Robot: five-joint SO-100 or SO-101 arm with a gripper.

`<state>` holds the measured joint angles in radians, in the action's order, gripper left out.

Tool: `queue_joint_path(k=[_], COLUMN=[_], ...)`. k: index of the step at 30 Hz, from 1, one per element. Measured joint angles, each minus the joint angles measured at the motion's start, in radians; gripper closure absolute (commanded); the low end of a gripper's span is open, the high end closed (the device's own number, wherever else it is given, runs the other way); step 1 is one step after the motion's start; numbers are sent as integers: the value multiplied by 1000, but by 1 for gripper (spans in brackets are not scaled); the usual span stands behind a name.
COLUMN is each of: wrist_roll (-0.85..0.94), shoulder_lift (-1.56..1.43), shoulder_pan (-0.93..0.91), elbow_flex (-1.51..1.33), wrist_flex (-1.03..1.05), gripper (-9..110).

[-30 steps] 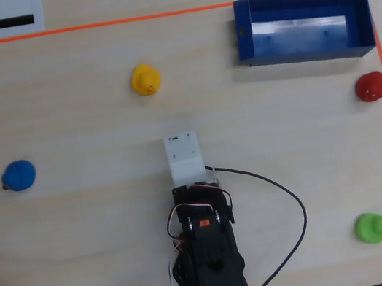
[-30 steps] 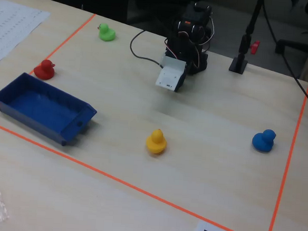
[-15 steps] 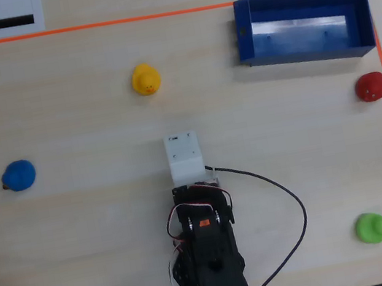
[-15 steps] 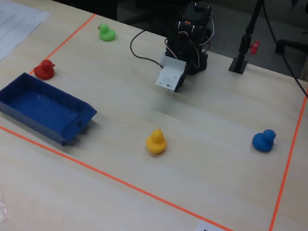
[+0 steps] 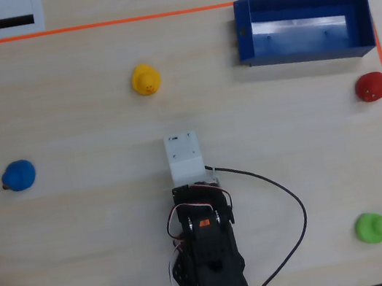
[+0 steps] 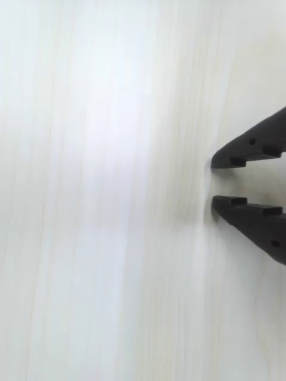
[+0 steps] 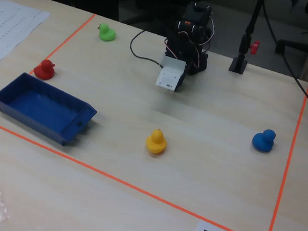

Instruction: Grasp blue duck and put it into box.

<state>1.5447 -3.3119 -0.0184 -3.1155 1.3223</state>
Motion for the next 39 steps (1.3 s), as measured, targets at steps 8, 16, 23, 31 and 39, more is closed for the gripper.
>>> queue_joint_path(k=[8,16,23,31,39], wrist_roll=[0,0,0,0,94], shoulder_lift=[0,0,0,0,186], shoulder_pan=[0,0,0,0,206], elbow_flex=[0,0,0,0,141], wrist_flex=[0,0,0,0,-32], gripper=[100,99,100,101,80])
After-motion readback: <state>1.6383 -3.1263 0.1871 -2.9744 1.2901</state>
